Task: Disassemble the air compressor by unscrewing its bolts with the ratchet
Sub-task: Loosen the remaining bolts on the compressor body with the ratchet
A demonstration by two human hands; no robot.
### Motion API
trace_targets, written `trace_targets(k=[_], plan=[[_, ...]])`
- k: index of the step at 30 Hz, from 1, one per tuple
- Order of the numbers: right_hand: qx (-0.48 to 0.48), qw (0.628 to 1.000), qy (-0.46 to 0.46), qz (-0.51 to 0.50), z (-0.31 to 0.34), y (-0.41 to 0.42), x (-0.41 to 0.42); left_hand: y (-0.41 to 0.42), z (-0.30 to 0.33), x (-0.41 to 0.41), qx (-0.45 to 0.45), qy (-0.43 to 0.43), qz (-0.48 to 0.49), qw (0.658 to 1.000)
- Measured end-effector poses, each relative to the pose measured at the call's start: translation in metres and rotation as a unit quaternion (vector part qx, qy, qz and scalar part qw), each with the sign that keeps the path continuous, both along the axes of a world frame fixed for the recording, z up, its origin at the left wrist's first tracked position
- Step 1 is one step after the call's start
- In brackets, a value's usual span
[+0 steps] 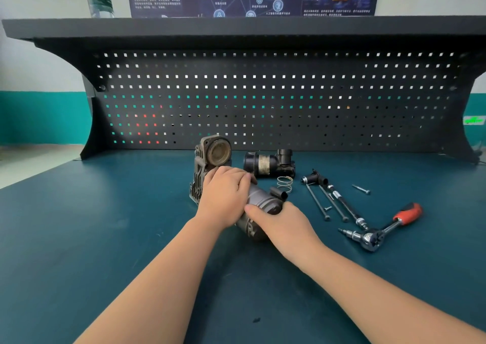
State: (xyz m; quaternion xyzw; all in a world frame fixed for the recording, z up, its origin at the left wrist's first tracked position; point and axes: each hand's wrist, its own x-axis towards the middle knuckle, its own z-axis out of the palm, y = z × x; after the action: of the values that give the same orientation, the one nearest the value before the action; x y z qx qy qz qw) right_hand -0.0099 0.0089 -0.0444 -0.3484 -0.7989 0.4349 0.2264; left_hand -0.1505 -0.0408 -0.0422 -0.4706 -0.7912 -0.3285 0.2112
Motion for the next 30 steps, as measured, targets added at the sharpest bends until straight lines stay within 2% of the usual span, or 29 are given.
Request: trace_targets(k=[4,10,17,23,30], plan=[[-0.072,0.995,0.053,0.044,0.0024,0.0057,0.0003,0.0021,0.0013,0.0027,0.013,-0.022,-0.002,1.000],[0.003,1.000,0.016,0.003,-0.0010,0.0040,0.0032,0.0016,0.0007,0.0031,-0.003,-0.014,0.010,1.000],[-0.047,0.997,0.048,0.048,0.0063,0.0099,0.0039,0.0034,0.0014,0.0067,0.016,-0.022,0.011,1.000],[0.010,1.000,0.019,-0.002,0.0008,0.0035,0.0070,0.0028,0.0006,0.0072,0.015,-0.023,0.020,0.999],[-0.031,0.998,0.044,0.033,0.0055,0.0099,0.0085,0.0047,0.0012,0.0099,0.019,-0.022,0.026,0.999]])
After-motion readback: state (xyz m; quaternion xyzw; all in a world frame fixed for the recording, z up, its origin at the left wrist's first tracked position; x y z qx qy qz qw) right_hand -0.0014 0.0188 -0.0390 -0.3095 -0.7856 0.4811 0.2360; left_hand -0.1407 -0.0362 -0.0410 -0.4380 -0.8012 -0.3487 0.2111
